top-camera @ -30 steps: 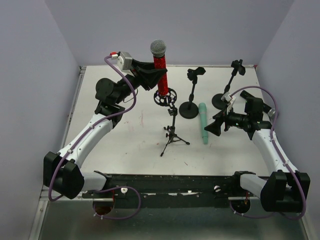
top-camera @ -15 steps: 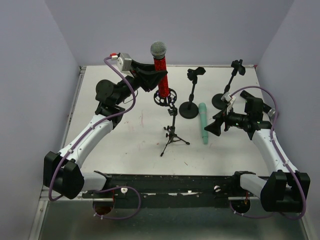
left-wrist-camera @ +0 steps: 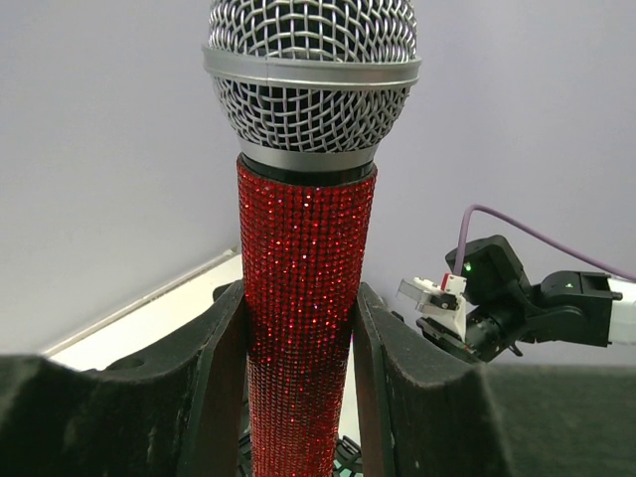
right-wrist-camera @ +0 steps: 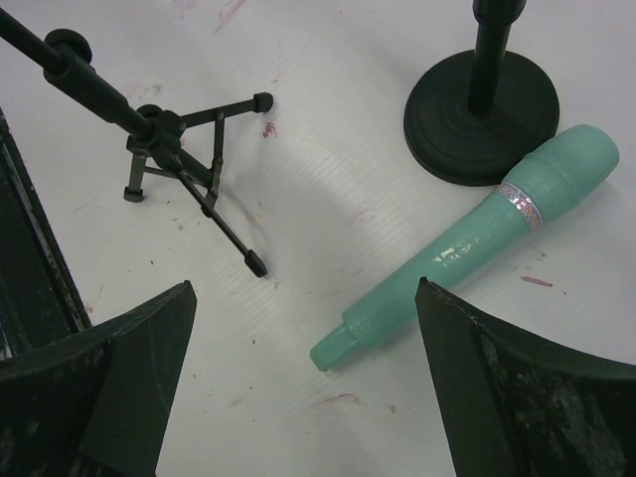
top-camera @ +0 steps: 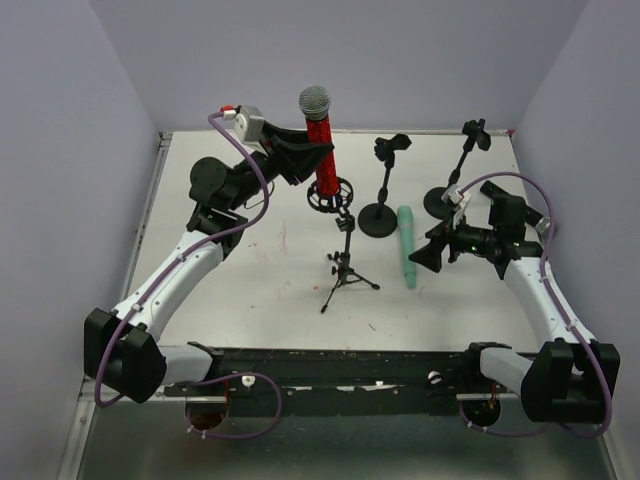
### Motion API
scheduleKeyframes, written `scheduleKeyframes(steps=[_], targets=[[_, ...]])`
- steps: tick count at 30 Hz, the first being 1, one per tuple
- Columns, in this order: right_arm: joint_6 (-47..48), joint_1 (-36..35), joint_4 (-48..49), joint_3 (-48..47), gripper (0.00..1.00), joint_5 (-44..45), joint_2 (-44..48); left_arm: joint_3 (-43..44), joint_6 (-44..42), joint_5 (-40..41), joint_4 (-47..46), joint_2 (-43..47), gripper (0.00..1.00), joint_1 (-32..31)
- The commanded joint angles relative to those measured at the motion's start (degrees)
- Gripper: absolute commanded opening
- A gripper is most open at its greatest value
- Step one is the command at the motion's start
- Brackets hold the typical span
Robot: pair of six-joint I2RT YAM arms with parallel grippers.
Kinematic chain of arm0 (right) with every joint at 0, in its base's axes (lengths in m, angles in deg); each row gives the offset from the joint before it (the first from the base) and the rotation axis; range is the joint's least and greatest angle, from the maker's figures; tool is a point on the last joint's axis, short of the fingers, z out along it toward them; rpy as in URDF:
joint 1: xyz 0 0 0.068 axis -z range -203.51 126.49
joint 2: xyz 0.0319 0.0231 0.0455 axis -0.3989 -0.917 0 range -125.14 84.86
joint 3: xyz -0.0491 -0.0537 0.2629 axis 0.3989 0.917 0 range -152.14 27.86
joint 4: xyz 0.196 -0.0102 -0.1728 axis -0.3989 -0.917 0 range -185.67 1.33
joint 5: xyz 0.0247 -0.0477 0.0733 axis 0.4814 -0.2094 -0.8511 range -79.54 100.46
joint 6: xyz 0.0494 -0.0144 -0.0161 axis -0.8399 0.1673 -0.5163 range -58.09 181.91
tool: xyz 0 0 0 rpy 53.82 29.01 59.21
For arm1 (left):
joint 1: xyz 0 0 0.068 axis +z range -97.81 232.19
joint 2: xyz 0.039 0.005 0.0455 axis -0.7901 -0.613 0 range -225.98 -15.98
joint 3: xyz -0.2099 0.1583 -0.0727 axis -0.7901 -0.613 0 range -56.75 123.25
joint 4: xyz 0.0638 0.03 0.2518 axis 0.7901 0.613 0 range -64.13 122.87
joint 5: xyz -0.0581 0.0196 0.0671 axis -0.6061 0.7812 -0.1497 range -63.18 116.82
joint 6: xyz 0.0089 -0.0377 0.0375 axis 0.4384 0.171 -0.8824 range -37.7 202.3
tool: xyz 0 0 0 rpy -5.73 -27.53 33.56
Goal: Attach the microphones to the stand
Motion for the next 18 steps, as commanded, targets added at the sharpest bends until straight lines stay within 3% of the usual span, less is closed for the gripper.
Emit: scheduleKeyframes(steps=[1,9,14,18], targets=[[2.4,-0.2,-1.6,-1.2,1.0,-0.4,-0.9,1.6,-0.4,-4.9,10.2,-0.4,0.0,-0.4],[7.5,-0.2,-4.3,-1.1,1.0,-2.5,-2.0,8.8,-3.4,-5.6,25.0,-2.5,0.0,-0.3],[9.8,-0.3,-6.1,-1.5,1.0,-3.7,-2.8,9.0,0.8,-5.6,27.4,-3.9,0.0,-0.3],[10.7,-0.2,-6.5,-1.4,1.0,-4.2,-2.6,6.0,4.3,-4.9,23.8,-3.9,0.0,-0.3]])
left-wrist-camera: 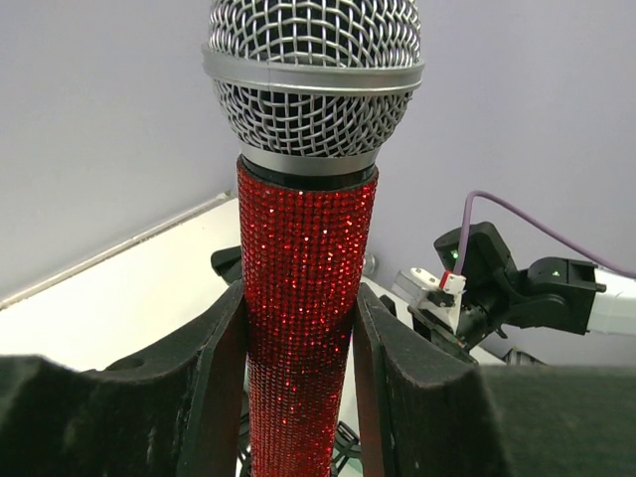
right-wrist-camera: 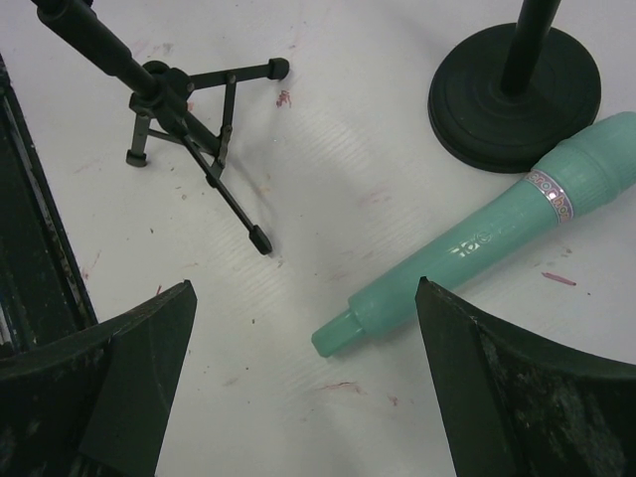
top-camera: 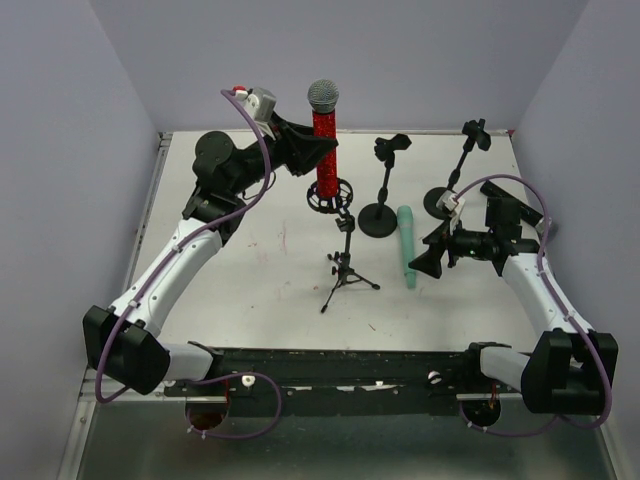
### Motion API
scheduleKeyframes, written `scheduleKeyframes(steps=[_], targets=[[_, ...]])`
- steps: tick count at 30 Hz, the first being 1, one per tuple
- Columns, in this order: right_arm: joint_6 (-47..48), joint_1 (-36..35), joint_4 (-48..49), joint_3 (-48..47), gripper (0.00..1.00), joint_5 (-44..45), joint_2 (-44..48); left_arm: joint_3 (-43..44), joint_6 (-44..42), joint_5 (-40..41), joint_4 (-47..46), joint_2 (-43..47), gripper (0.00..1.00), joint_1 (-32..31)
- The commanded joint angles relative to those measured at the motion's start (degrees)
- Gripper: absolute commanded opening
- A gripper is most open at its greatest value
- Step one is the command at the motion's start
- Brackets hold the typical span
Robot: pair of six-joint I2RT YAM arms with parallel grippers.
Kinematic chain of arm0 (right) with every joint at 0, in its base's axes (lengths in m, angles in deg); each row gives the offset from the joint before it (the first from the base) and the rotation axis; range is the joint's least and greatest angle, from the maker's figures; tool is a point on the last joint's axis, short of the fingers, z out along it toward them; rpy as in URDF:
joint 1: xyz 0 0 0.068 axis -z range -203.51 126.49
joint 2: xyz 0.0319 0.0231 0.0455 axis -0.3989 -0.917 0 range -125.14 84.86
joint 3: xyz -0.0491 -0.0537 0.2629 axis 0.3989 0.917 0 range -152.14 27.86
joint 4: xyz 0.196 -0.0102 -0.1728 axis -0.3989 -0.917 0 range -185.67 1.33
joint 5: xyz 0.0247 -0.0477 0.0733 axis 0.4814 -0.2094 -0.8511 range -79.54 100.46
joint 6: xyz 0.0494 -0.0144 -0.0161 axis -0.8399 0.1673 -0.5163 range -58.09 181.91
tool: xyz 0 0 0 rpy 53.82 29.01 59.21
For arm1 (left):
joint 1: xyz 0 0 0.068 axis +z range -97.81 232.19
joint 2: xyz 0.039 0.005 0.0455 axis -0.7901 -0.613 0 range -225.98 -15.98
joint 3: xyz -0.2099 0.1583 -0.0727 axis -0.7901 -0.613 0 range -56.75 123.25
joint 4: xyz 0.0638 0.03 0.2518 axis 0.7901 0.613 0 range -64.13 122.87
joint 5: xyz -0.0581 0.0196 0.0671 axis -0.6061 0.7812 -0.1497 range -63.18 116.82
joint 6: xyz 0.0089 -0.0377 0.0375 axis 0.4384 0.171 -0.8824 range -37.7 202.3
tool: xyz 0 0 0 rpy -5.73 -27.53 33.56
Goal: Attach the microphones to the stand
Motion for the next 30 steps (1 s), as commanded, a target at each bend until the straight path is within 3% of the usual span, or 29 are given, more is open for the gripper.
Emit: scheduleKeyframes(steps=[1,14,18,25,30], targets=[[2.9,-0.2,-2.2,-1.4,1.0,-2.4,0.0,-5.0,5.4,-3.0,4.0,-1.2,0.0,-0.5],[3.4,-0.3,-2.4,-1.4,1.0,-2.1,-0.7,-18.2,12.1,3.7,-13.0,2.9,0.0,-0.5],[3.5,-0.3,-2.6,-1.6,1.0,-2.3,-0.9,-16.4,12.3,1.9,-9.5,1.7,0.0,-0.7],[3.5,-0.2,-2.7,-1.6,1.0,-2.4,-0.5,-11.4,4.3,2.0,3.0,-0.1,0.0,-2.1],[3.5,-0.2,-2.6,-1.5,1.0,-2.6,-0.7,-11.6,-0.9,3.1,7.2,0.1,0.0,-2.2]])
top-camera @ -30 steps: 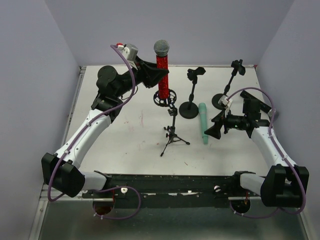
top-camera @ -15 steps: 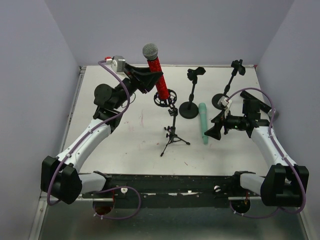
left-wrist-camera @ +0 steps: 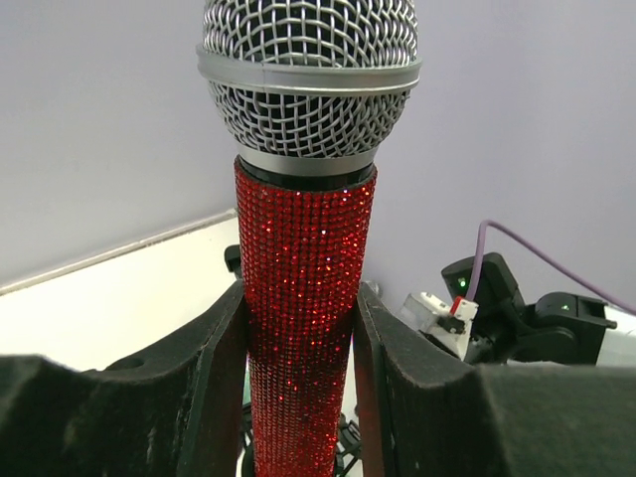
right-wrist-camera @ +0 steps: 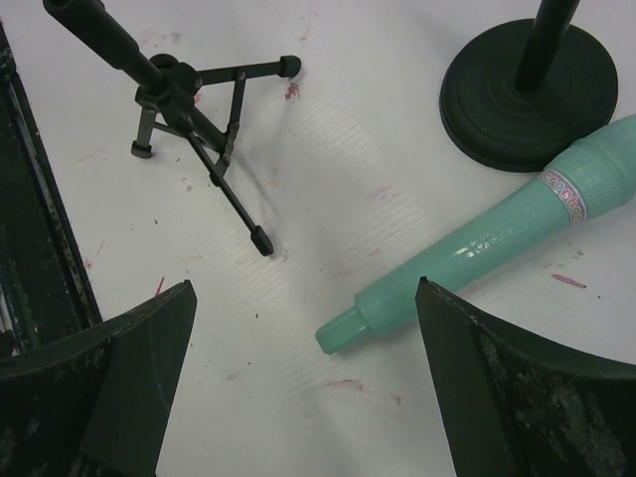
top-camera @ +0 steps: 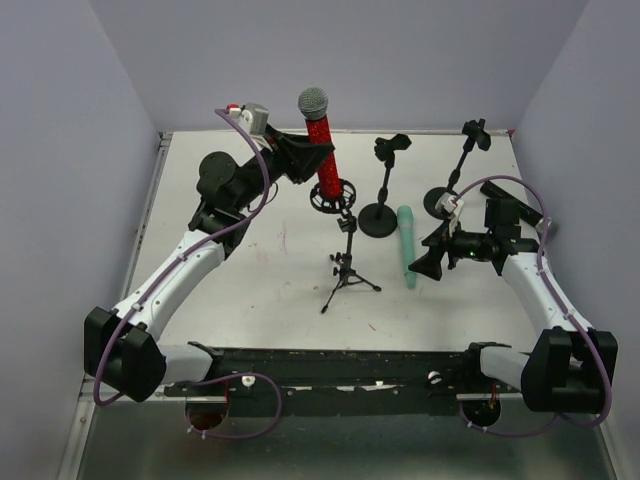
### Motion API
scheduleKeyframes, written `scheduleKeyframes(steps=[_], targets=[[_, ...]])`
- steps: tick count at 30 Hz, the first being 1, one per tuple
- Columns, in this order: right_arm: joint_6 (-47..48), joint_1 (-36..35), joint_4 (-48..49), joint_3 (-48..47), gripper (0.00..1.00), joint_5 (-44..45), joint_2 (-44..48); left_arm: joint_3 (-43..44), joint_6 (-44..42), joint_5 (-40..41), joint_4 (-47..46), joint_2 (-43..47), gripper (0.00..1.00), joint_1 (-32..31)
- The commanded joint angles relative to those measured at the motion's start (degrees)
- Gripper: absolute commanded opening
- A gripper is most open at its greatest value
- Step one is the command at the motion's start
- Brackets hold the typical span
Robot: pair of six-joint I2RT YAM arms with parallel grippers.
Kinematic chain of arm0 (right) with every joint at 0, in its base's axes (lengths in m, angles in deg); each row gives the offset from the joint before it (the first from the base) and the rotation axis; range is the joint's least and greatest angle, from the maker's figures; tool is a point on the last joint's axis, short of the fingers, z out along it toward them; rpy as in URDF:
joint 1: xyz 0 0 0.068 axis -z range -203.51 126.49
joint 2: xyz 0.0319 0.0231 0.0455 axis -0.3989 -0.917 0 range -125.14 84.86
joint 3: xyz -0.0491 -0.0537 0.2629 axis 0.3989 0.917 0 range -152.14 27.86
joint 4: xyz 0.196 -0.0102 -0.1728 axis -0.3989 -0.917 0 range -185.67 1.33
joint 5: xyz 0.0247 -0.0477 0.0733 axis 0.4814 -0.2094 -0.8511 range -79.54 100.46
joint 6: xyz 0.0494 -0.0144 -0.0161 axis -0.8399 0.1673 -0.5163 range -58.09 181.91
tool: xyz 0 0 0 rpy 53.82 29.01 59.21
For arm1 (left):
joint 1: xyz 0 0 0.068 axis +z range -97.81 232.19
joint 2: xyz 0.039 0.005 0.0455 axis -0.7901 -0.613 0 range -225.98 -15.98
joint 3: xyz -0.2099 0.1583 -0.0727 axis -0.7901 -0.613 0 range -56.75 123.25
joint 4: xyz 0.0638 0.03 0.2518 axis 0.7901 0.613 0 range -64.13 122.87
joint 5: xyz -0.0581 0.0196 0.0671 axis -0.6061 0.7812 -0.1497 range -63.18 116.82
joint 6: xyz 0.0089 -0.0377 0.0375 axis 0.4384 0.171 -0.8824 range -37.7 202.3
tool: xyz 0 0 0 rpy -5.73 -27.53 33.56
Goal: Attach the microphones to the stand
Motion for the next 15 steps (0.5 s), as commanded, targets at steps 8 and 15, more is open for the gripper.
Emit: scheduleKeyframes(steps=[8,15], targets=[[1.2,-0.2,-1.1,-1.5,1.0,-2.1,-0.2,-6.6,-5.0,-5.3,12.6,-3.2,0.0,-2.4],[1.2,-0.2,-1.1,-1.4,1.0,-2.1,-0.2,-10.7,-5.9,-3.9,9.3,-2.5,0.0,-3.5]])
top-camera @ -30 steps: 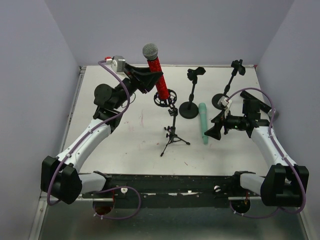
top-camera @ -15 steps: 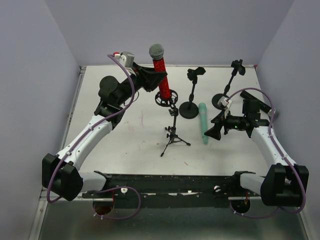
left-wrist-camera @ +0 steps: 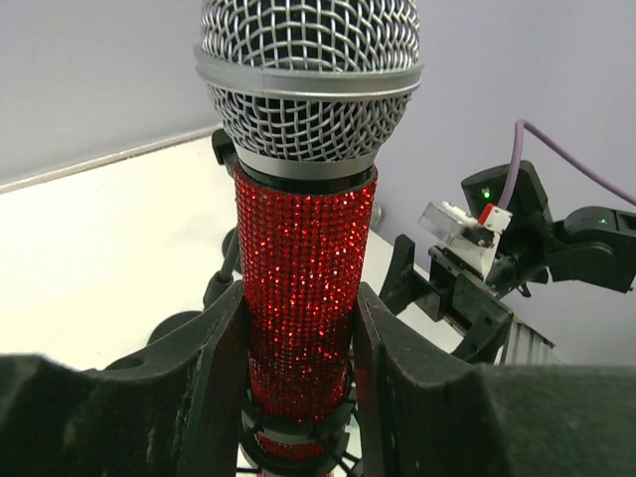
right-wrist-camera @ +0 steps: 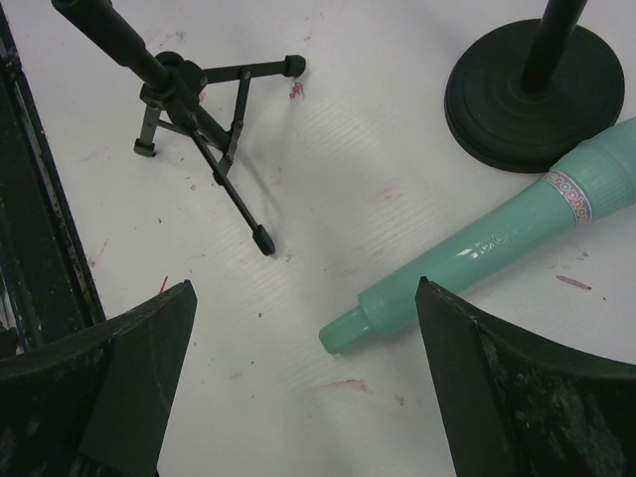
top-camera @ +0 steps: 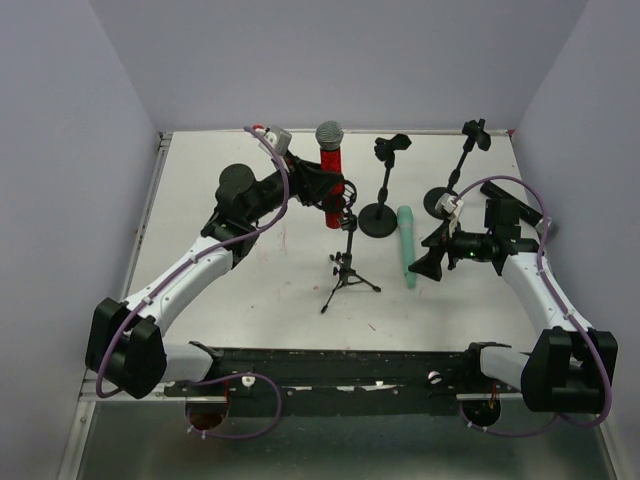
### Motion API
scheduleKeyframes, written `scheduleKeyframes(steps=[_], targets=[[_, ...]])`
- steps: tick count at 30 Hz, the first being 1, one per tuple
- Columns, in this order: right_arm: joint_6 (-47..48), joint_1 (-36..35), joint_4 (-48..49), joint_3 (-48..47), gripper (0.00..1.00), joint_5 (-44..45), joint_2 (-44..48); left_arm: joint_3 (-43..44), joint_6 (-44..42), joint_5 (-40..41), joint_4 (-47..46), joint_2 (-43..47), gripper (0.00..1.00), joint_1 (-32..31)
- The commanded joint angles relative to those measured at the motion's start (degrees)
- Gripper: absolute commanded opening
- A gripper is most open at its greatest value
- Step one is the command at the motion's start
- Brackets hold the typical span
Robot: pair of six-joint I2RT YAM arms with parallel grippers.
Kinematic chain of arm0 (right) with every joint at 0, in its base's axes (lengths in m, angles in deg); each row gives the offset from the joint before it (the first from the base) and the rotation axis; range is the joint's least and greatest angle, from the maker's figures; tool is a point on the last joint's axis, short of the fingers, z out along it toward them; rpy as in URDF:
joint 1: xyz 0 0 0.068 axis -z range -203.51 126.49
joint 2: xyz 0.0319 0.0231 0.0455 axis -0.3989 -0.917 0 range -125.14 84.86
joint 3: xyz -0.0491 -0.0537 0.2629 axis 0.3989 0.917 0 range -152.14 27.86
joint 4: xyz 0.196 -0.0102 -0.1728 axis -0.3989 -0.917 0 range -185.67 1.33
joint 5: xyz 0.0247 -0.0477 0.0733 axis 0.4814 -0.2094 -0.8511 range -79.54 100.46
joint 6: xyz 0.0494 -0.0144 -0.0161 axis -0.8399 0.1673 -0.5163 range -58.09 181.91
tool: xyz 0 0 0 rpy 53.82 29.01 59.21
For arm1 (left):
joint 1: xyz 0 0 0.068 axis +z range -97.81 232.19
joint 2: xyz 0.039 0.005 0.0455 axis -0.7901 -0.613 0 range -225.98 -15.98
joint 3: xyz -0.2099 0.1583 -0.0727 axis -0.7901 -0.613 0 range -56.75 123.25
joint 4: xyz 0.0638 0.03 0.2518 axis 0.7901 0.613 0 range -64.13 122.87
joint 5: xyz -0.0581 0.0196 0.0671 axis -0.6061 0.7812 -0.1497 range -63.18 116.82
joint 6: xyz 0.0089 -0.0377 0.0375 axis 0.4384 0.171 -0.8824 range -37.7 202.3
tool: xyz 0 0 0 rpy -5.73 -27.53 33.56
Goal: Attach the microphones to the stand
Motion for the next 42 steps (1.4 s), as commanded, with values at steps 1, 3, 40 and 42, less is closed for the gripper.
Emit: scheduleKeyframes(steps=[1,3,40,42], targets=[[0.9,-0.2,-0.7,-1.4,1.0,-1.5,-0.2,-5.5,-2.3,-2.0,6.8,-1.3,0.0,-1.1],[0.8,-0.2,-0.7,-1.4,1.0,-1.7,-0.2,-6.9,-2.2,-1.8,5.4,-1.0,0.0,-1.2],[1.7,-0.2,-1.6,-1.4,1.0,-2.4,1.9,-16.8,0.2,17.5,0.7,21.8,0.99,1.9],[1.8,-0.3,-1.6,-1.4,1.0,-2.2,2.2,-20.0,1.1,12.2,0.4,25.0,0.99,3.8]])
